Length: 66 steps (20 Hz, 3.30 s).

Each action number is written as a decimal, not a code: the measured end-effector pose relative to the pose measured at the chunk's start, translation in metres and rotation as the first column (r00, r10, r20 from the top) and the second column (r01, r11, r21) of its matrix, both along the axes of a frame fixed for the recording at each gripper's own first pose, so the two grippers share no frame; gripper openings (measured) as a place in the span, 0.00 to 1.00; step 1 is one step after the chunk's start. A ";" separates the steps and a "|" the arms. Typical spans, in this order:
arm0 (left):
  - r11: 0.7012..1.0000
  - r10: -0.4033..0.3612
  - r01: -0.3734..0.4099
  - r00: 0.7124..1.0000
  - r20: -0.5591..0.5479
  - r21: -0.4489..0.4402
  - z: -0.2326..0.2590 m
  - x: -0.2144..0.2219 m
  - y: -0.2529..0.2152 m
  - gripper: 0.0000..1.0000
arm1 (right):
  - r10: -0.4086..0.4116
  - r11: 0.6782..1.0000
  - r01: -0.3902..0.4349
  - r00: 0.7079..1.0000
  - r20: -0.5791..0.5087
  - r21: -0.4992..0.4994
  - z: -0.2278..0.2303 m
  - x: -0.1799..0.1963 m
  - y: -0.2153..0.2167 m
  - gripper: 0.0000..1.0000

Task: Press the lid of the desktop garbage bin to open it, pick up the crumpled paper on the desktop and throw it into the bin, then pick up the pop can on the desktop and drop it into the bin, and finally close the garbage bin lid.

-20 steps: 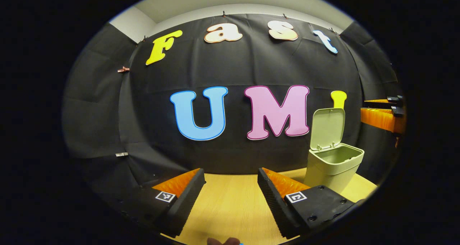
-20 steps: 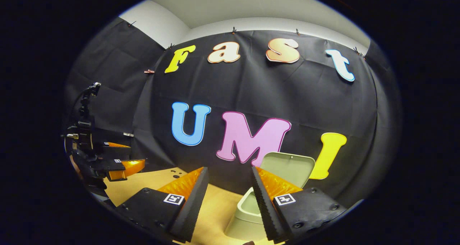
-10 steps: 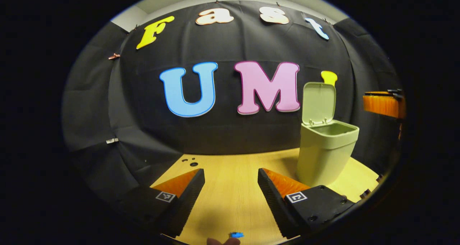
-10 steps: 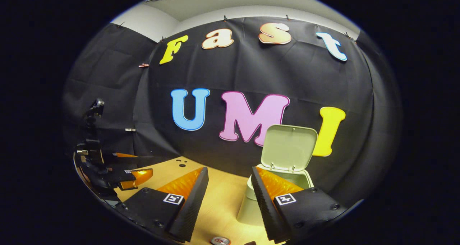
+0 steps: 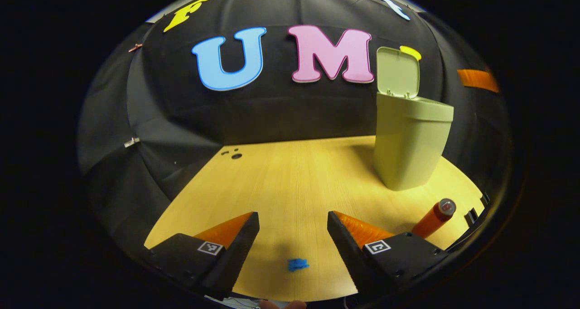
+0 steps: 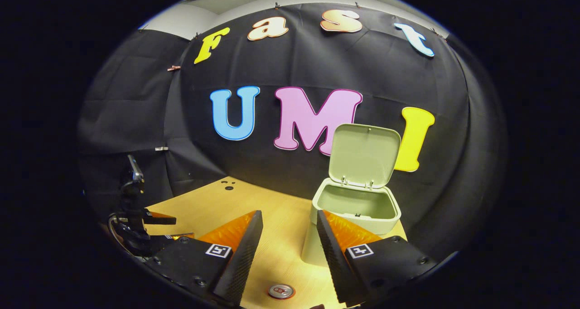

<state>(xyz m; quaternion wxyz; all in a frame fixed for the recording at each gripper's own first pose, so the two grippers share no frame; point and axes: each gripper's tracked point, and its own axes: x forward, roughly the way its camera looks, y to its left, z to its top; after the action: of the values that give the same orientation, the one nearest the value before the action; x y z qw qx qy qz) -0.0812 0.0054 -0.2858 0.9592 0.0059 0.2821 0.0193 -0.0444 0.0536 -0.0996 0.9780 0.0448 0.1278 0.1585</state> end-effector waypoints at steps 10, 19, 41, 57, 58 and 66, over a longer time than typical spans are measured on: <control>0.999 -0.019 0.011 0.978 -0.209 -0.041 -0.096 -0.013 0.001 0.92 | 0.009 0.999 -0.012 0.997 -0.073 -0.036 -0.021 -0.003 -0.002 0.77; 0.996 -0.030 0.000 0.941 -0.337 -0.089 -0.136 -0.024 -0.009 0.80 | -0.016 0.998 0.010 0.994 -0.104 -0.057 -0.028 -0.009 -0.010 0.77; 0.994 -0.055 0.043 0.991 -0.122 -0.101 -0.016 0.040 -0.002 0.38 | -0.025 0.999 0.020 0.993 -0.111 -0.048 -0.031 -0.007 -0.010 0.77; 0.955 -0.181 0.244 0.931 0.318 -0.171 0.191 0.151 -0.077 0.38 | -0.068 0.997 0.061 0.984 -0.163 -0.044 -0.052 -0.029 -0.022 0.77; 0.950 -0.197 0.264 0.920 0.338 -0.166 0.199 0.159 -0.086 0.38 | -0.071 0.997 0.064 0.983 -0.167 -0.049 -0.053 -0.032 -0.024 0.78; 0.883 -0.358 0.457 0.802 0.477 -0.106 0.255 0.204 -0.174 0.38 | -0.113 0.993 0.102 0.974 -0.198 -0.065 -0.066 -0.047 -0.037 0.78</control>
<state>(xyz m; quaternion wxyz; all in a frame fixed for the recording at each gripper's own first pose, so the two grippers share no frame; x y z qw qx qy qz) 0.1228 -0.1681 -0.0304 0.9738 -0.0417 0.0479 -0.2184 -0.0916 0.0165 -0.1655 0.9680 0.0411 0.2279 0.0966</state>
